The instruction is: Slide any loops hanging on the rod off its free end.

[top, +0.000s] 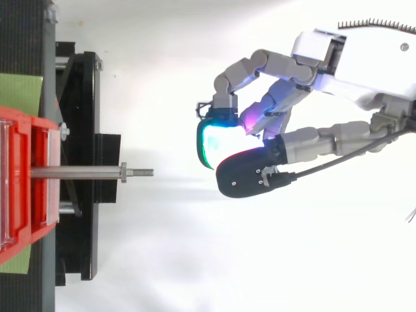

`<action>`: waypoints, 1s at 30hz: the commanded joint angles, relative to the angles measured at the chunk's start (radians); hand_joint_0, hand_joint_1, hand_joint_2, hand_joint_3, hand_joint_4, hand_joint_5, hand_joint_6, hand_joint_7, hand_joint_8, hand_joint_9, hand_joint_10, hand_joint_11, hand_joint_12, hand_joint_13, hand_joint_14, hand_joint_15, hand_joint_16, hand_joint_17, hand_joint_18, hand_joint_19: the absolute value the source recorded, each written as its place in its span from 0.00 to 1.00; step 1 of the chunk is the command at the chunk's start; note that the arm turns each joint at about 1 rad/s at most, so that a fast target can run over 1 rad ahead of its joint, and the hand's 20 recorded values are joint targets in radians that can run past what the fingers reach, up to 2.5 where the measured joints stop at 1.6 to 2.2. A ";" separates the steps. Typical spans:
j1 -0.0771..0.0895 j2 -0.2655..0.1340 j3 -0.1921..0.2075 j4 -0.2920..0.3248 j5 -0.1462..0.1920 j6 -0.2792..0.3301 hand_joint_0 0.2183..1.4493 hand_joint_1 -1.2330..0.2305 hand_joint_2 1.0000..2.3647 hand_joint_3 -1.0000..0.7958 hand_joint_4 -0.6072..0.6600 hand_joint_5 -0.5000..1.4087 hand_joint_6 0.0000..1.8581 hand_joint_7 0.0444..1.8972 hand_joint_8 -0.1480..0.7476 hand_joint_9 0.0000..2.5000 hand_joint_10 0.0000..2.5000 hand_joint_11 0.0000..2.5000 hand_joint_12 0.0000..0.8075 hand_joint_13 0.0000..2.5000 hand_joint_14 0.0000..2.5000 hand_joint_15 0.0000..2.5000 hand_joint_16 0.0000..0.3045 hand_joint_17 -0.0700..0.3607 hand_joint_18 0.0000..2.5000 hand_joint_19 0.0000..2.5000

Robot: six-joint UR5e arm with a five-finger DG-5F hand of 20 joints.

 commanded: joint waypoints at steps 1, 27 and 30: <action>0.000 0.000 0.000 0.015 0.001 -0.002 0.30 0.39 0.00 0.48 0.56 0.21 0.49 0.59 0.61 0.42 0.00 0.13 0.52 0.38 0.00 0.14 0.22 0.51 0.41 0.25; 0.000 0.000 -0.001 0.015 0.001 -0.002 0.30 0.39 0.00 0.49 0.56 0.21 0.49 0.59 0.61 0.42 0.00 0.14 0.50 0.38 0.00 0.14 0.21 0.50 0.41 0.25; 0.000 0.000 -0.001 0.015 0.001 -0.002 0.30 0.39 0.00 0.49 0.56 0.21 0.49 0.59 0.61 0.42 0.00 0.14 0.50 0.38 0.00 0.14 0.21 0.50 0.41 0.25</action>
